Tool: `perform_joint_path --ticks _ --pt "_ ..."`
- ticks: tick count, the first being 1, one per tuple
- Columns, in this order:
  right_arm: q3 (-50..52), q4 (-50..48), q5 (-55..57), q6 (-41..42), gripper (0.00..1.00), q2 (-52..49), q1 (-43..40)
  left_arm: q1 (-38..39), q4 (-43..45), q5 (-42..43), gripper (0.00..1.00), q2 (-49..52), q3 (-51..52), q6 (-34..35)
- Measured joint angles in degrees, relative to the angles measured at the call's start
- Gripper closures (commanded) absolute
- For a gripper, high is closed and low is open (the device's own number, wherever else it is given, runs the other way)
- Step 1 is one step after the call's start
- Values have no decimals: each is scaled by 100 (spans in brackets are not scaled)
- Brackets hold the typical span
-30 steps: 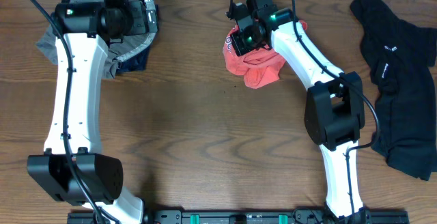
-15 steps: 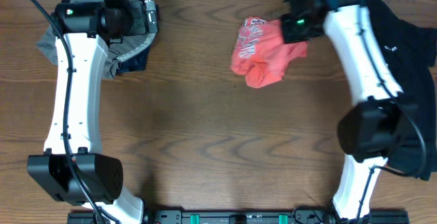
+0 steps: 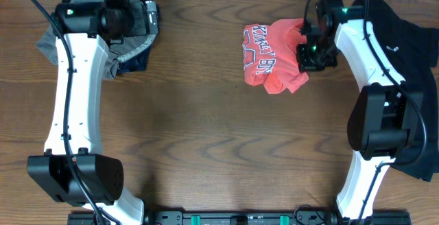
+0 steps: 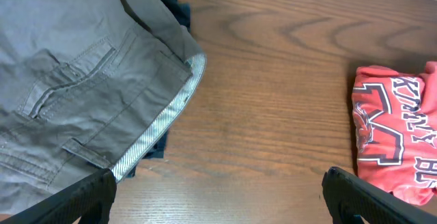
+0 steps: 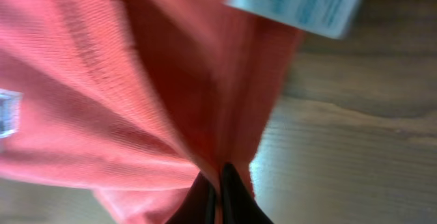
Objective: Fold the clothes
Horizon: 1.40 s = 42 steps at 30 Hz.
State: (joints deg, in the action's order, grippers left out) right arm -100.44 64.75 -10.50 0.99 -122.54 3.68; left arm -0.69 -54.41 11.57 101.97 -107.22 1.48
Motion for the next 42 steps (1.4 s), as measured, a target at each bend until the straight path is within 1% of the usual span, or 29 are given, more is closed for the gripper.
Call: perform_joint_path --ticks 2,4,5,6,8,10,13,16,22,24,28,33,38,42 --pt "101 -103 20 13 87 -26 -85 0 -44 0 2 0 0 -2" --pt "87 -116 31 11 78 -39 -199 0 -70 0 2 0 0 -2" --pt "39 -50 48 7 69 -42 -260 0 -72 0 2 0 0 -2" --pt "-46 59 66 -2 57 -44 -313 0 -74 0 2 0 0 -2" --pt "-378 310 85 -35 41 -50 -424 0 -74 2 2 0 0 -2" --pt "-813 505 114 -72 33 -55 -496 0 -83 0 2 0 0 -2" --pt "-1521 603 63 -162 29 -52 -520 0 -85 0 2 0 0 -2" --pt "-1823 393 -81 -168 29 -44 -492 0 -87 0 2 0 0 -2" --pt "-1786 -87 -225 -109 35 -127 -352 0 -90 0 2 0 0 -2" --pt "-1759 -234 -262 -37 39 -236 -295 0 -92 0 2 0 0 -2" --pt "-1698 -487 -302 131 51 -660 -195 0 -111 0 2 0 0 -2" --pt "-1611 -702 -302 304 68 -1274 -173 0 -127 0 2 0 0 -2" --pt "-1604 -833 -264 402 73 -1657 -177 0 -133 0 2 0 0 -2" --pt "-1604 -844 -240 448 75 -1681 -184 0 -129 0 2 0 72 -4"
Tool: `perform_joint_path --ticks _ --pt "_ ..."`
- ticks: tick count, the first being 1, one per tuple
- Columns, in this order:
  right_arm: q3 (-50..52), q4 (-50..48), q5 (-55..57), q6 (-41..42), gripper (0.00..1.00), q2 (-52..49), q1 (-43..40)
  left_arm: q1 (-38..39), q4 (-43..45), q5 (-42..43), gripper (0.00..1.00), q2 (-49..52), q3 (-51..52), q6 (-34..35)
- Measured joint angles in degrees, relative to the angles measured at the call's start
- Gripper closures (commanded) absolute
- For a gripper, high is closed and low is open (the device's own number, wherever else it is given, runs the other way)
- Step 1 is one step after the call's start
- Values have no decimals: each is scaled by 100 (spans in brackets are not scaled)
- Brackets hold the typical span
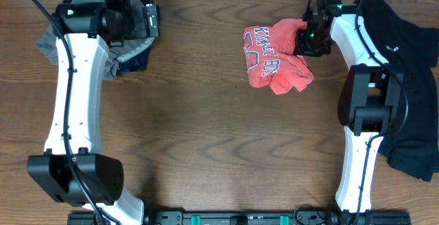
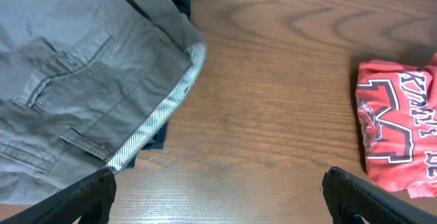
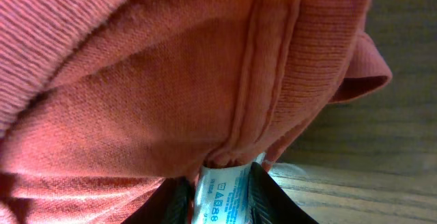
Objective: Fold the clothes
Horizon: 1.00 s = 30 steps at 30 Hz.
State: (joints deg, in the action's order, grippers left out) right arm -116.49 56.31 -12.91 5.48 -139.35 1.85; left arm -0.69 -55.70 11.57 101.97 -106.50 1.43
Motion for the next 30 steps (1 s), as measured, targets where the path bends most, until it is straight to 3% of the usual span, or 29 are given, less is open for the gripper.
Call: perform_joint_path --ticks 9,17,23,27,30 --pt "0 -24 -216 24 78 0 129 0 13 0 2 4 221 0" --pt "0 -271 -518 328 75 -55 1360 0 15 0 2 4 267 0" --pt "-44 -343 -730 621 52 -66 1956 0 -11 4 2 4 267 0" --pt "-450 -37 -763 704 31 -68 1665 2 -81 203 2 4 284 -2" --pt "-1016 223 -772 715 26 -66 1211 37 -74 431 2 4 409 0"
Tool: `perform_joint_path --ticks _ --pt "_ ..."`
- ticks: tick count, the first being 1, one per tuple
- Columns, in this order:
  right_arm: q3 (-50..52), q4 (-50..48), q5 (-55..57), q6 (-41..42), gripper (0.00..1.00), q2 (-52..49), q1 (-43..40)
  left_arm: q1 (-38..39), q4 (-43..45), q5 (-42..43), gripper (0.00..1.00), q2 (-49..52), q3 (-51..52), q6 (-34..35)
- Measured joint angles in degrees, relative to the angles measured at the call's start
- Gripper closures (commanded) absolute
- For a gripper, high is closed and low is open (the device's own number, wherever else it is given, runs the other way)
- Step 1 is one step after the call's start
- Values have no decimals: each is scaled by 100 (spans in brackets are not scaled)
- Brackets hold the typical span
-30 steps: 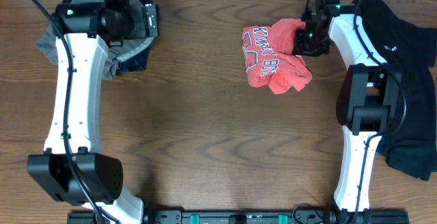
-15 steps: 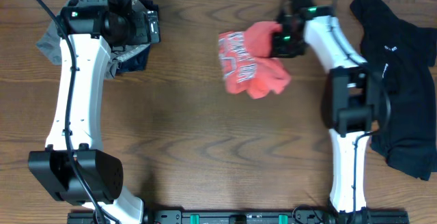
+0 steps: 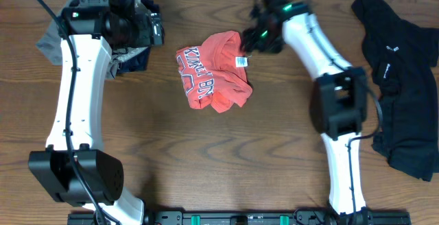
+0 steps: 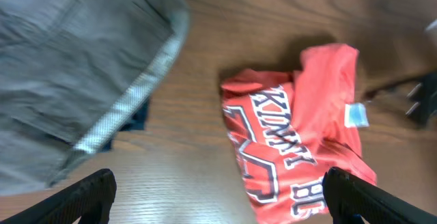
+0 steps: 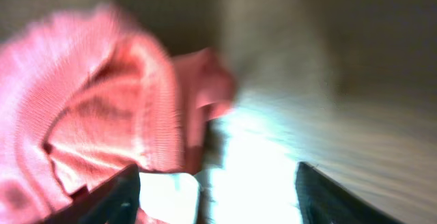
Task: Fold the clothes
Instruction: 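Grasp the folded orange T-shirt with the left gripper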
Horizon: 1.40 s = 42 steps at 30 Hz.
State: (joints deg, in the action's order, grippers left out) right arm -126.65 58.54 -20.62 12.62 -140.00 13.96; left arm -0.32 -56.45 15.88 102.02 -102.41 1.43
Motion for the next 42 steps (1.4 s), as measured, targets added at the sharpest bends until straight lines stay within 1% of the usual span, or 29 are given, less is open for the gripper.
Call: perform_joint_path --ticks 3,6,10,13,17,21,25,28,33,37,42 --pt "-481 179 4 -33 26 35 -511 129 15 125 2 0 308 2" --pt "-734 297 20 -98 25 105 -1016 363 188 293 2 0 802 2" --pt "-765 457 55 -138 25 146 -1458 765 765 627 2 0 1582 2" --pt "-741 555 70 -155 25 146 -1609 1071 1134 752 2 11 2011 2" --pt "-688 605 70 -221 25 146 -1661 1419 1355 804 2 37 2304 7" --pt "-603 610 90 -264 25 146 -1655 1624 1412 817 2 131 2430 98" --pt "-592 588 111 -273 24 146 -1655 1690 1427 813 2 444 2430 155" --pt "-592 590 153 -282 23 146 -1655 1698 1449 584 2 704 2435 155" --pt "-592 590 225 -356 22 146 -1655 1611 1558 -282 2 901 2446 103" --pt "-592 588 245 -404 21 146 -1655 1427 1718 -809 2 901 2457 -363" --pt "-592 568 245 -413 20 146 -1655 1300 2028 -1193 2 901 2472 -1300"
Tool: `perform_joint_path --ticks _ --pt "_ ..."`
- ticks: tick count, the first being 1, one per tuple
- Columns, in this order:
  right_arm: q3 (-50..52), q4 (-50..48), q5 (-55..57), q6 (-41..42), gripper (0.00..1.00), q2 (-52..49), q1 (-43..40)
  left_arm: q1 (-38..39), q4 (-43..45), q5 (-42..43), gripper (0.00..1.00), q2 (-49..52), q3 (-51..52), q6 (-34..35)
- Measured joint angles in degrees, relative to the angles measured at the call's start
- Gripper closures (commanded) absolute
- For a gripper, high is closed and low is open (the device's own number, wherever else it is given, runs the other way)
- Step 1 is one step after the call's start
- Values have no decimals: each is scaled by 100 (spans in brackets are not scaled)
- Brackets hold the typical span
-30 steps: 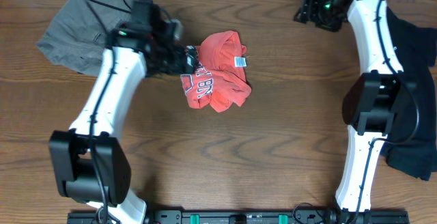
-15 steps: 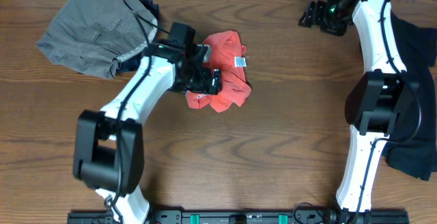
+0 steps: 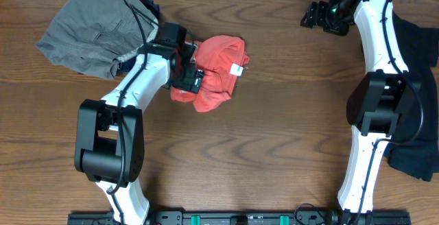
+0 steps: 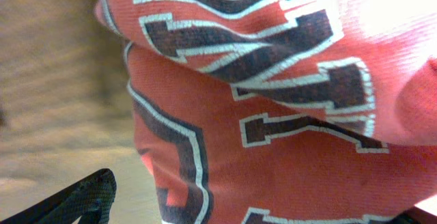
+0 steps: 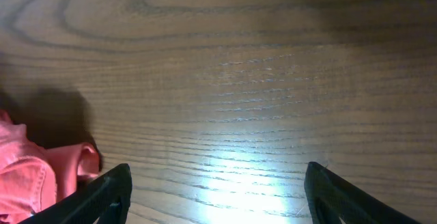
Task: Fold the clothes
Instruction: 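Grasp the folded orange T-shirt with the left gripper, then carry the T-shirt with the left gripper onto the grey pants stack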
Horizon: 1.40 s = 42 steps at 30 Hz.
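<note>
The red shirt point(image 3: 218, 64) with dark and white lettering lies crumpled left of the table's middle, its white tag point(image 3: 237, 69) on the right side. My left gripper point(image 3: 185, 70) is down on the shirt's left part. In the left wrist view the lettered red cloth point(image 4: 273, 115) fills the frame and the left gripper point(image 4: 246, 214) is open, with cloth between its spread fingers. My right gripper point(image 3: 319, 16) is open over bare wood at the back right. In its own view a bit of red shirt point(image 5: 27, 179) shows at the left edge.
Grey trousers point(image 3: 92, 26) lie bunched at the back left over a dark garment. A black garment point(image 3: 418, 60) lies along the right edge behind the right arm. Brown wooden table point(image 3: 260, 149) all round.
The left gripper was above the grey trousers and is now down on the red shirt, open. The right gripper was open beside the shirt and is now at the back right. The shirt has barely shifted.
The right gripper was shut on the red shirt at the back right, then held it near its tag. Later the shirt lay left of centre with the right gripper open beside it. Now the right gripper is far off and the left is on the shirt.
</note>
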State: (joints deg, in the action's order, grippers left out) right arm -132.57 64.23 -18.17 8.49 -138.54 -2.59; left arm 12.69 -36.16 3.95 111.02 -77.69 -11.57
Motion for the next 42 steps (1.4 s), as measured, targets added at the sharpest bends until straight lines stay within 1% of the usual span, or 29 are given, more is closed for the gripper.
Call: perform_joint_path --ticks 4,8,12,16,19,23,27,30,42 --pt "0 2 2 0 20 0 0 20 0 -275 2 0 -20 -459" --pt "2 17 7 -4 20 0 0 122 -564 -426 2 -15 -450 -638" --pt "2 26 13 -31 20 0 0 448 -935 -459 2 -212 -1082 -645" --pt "2 26 15 -46 20 0 0 964 -756 -286 2 -597 -1388 -590" --pt "2 26 15 -46 19 0 0 1335 -588 -173 2 -629 -1478 -367" --pt "2 28 15 -46 18 0 0 1585 -459 -92 2 -122 -1486 -90" --pt "2 72 15 -48 18 0 0 1620 -343 -94 2 629 -1473 31" --pt "2 129 22 -76 17 0 0 1620 -251 -181 2 1005 -1449 92" --pt "26 175 131 -133 16 0 0 1631 -61 -404 2 1335 -1451 109"
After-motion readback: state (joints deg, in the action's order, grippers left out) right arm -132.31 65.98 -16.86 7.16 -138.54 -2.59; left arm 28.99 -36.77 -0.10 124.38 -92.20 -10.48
